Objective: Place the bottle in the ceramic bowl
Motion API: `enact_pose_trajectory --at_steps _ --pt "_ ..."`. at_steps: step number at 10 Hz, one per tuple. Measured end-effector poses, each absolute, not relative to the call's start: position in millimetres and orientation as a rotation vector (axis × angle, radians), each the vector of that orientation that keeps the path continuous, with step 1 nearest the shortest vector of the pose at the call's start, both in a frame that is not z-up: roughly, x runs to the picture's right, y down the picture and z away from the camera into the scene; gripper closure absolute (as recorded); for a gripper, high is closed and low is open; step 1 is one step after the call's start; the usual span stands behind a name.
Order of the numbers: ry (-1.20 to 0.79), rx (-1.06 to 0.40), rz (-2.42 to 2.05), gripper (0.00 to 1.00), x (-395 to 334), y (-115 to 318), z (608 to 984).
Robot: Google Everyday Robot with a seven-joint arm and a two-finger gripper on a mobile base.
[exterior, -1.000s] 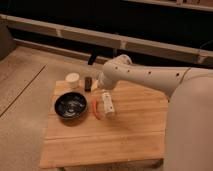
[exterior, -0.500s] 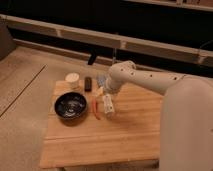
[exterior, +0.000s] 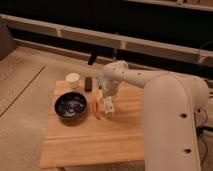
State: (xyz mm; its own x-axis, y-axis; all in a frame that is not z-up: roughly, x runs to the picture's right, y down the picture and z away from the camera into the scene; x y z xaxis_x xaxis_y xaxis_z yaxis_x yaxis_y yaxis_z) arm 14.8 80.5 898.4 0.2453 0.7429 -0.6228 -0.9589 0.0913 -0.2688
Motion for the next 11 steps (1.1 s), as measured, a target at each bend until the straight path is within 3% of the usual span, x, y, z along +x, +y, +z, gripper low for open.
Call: enact_pose_trajectory --at_steps 3,8,9,11 --pt "0.466 -0.720 1.257 0.40 17 90 906" --pt "0.460 -0.799 1.184 0.91 -2 99 908" --pt "0.431 -0.802 1.197 0.97 -7 93 908" --pt "0.285 -0.776 1.285 1.00 -16 50 895"
